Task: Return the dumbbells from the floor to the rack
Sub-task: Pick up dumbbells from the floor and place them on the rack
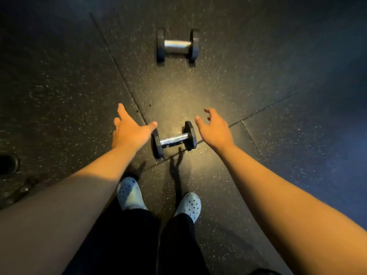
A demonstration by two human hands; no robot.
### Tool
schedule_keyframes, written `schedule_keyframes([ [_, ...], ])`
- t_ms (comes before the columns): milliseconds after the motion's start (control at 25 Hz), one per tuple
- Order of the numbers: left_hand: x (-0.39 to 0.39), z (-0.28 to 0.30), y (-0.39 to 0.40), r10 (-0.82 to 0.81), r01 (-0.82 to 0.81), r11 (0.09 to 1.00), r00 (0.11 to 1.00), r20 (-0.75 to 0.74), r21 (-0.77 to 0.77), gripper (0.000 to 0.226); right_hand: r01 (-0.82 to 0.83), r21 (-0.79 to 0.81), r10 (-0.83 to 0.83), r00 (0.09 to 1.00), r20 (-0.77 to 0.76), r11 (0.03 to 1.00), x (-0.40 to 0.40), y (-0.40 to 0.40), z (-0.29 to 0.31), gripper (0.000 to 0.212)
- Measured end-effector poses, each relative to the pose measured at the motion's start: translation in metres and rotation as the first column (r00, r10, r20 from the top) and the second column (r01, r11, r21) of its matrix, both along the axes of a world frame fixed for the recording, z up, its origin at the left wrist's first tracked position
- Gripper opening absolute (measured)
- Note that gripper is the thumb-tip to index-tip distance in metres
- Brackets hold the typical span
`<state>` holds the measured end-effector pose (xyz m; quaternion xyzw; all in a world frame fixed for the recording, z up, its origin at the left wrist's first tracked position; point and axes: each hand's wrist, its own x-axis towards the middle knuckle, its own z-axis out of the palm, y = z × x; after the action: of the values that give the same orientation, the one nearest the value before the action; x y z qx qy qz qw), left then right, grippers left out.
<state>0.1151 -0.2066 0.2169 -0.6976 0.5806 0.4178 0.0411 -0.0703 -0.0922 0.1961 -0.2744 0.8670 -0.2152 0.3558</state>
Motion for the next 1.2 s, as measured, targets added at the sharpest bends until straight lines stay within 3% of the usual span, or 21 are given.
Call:
schedule_keyframes([
  [320, -0.020, -0.211, -0.009, 0.133, -0.132, 0.985, 0.991, 0.001, 0.111, 0.117, -0.019, 0.113, 0.023, 0.999, -0.034, 0.993, -0.016, -0.033, -0.207, 0.061],
  [440, -0.035, -0.252, -0.002, 0.192, -0.188, 0.971, 0.981, -0.014, 0.145, 0.112, -0.021, 0.155, 0.024, 1.000, -0.019, 0.988, -0.017, -0.036, -0.244, 0.066],
  [560, -0.046, -0.278, 0.009, 0.333, -0.327, 0.929, 0.943, -0.005, 0.175, 0.086, 0.020, 0.194, -0.016, 1.000, -0.021, 0.981, -0.018, -0.035, -0.267, 0.064],
  [760, -0.054, -0.286, 0.013, 0.441, -0.440, 0.895, 0.897, -0.001, 0.076, 0.038, 0.163, 0.167, -0.171, 0.985, 0.031, 0.972, -0.016, -0.041, -0.276, 0.040],
  [920, -0.048, -0.269, 0.018, 0.421, -0.419, 0.906, 0.906, -0.039, 0.053, 0.033, 0.245, 0.096, -0.254, 0.962, 0.098, 0.965, -0.006, -0.033, -0.255, 0.027],
  [1040, -0.039, -0.235, 0.017, 0.409, -0.405, 0.913, 0.908, -0.093, 0.060, 0.028, 0.254, 0.036, -0.256, 0.959, 0.119, 0.967, 0.004, -0.028, -0.212, 0.031],
  [1200, -0.035, -0.140, -0.001, 0.321, -0.328, 0.944, 0.929, -0.182, -0.012, 0.022, 0.292, -0.073, -0.284, 0.954, 0.096, 0.954, 0.007, -0.038, -0.116, 0.033],
])
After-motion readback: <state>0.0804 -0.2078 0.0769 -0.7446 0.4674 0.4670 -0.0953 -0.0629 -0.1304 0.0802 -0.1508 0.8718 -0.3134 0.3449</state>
